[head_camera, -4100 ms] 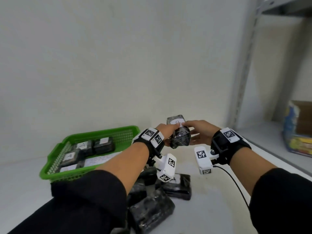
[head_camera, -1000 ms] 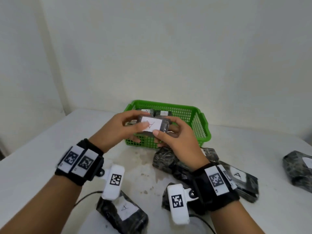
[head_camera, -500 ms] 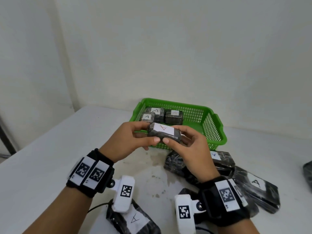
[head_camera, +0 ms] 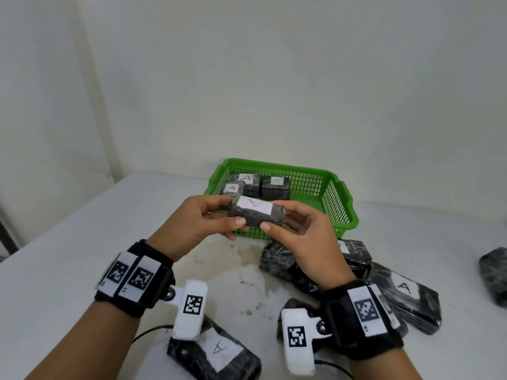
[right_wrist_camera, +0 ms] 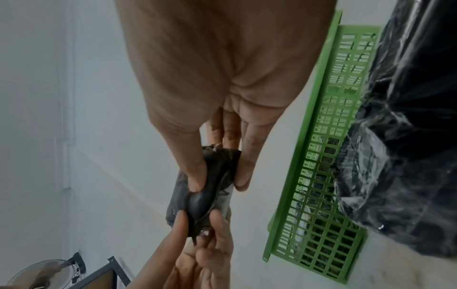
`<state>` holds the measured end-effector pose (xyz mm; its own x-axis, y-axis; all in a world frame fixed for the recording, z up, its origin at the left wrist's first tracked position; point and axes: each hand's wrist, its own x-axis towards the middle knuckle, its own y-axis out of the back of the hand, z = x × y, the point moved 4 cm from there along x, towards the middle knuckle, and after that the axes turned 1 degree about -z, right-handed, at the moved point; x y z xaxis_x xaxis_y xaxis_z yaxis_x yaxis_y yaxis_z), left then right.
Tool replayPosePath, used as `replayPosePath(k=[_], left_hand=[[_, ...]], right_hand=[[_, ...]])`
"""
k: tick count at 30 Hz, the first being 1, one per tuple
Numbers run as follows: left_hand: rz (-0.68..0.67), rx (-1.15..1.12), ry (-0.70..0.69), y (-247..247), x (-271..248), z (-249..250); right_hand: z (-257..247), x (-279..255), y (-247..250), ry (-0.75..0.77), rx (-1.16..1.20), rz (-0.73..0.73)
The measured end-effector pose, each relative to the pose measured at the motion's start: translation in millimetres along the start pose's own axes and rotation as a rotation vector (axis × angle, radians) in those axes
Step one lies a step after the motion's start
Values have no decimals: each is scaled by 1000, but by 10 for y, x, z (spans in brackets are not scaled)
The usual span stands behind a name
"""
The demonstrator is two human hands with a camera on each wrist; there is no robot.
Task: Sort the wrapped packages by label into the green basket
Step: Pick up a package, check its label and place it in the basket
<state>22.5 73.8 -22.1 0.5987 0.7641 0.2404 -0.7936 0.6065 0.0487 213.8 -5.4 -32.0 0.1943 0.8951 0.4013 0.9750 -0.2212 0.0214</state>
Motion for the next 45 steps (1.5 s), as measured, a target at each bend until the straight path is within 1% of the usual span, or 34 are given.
replayPosePath(k=[2,6,10,12,15,18,20,22,25,28,32,37,43,45], left_hand=[[-7,-15,-1,-4,4,-19],[-15,-19,2,-19,13,-37],[-19,-13,1,-65,7,-29],[-15,-23,-7,-64,-3,-11],[-8,-33,-10,-39,-12,6],[-23,-12,-20,-31,-9,-2],[-62,-12,-19,-55,-18,0],[-63,1,-28,-81,-27,11],[-8,31,-48,-80,-20,11],[-2,50,-56,-76,-19,-3],[-16,63,-74,-103,-24,-1],[53,26,-75,-36,-15,19],[40,10,-59,-42,-16,14],[6,14,-54,-64,-20,9]], right_hand=[[-1,-2,2,14,-9,16],[-14,-26,-33,24,-19,-4],[-3,-34,-56,67,-31,19],[-7,-31,-55,56,-35,3],[-26,-33,-45,-51,-22,5],[29,-34,-58,-198,104,2],[54,-26,-55,-224,159,8],[54,-16,-27,-188,134,28],[28,-13,-4,-118,73,25],[28,-23,-26,-106,56,9],[11,-34,-33,-87,28,33],[-46,-43,-47,-66,78,-14],[-21,-37,-27,-54,60,12],[-29,-47,-36,-56,58,7]])
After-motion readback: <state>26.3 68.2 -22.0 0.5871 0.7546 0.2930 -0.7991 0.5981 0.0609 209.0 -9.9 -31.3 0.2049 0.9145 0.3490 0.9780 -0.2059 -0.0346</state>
